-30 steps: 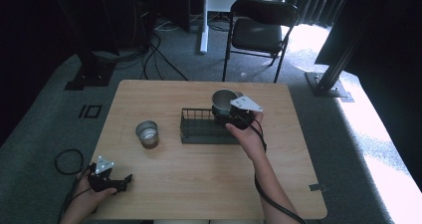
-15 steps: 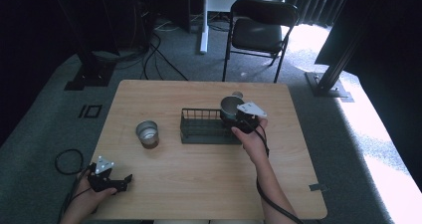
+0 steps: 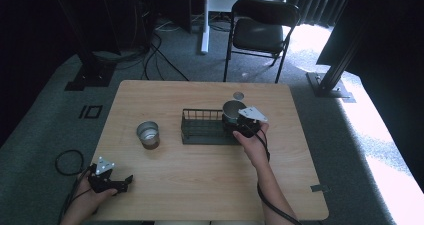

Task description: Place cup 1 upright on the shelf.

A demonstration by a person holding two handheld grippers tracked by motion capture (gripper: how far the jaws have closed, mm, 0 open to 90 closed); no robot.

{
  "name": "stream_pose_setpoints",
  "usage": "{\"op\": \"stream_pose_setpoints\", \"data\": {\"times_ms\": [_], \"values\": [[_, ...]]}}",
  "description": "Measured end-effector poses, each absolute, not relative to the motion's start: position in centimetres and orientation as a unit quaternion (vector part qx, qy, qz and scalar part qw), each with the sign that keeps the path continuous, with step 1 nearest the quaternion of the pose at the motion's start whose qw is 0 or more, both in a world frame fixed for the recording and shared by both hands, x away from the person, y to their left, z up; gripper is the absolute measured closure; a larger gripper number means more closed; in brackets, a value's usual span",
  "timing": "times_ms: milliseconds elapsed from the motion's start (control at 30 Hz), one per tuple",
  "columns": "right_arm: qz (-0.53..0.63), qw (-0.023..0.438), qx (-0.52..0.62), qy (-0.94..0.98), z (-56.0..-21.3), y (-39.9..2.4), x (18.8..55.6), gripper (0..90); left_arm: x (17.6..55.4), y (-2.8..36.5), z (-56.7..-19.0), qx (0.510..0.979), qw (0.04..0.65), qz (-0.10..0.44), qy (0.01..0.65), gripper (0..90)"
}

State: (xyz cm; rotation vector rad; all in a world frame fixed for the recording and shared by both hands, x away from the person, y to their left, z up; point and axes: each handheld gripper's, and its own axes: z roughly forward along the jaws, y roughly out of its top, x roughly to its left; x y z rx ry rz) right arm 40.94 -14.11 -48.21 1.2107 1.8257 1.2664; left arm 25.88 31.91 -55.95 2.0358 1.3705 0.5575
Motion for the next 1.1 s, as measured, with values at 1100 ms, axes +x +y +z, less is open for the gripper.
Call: {"op": "stream_pose_setpoints", "data": {"times_ms": [1100], "values": [[0.482, 0.281, 0.44, 0.704, -47.4, -15.1, 39.1, 11.4, 25.9, 31.9, -55.9, 0.77, 0.307, 0.211, 0.518, 2.6]]}}
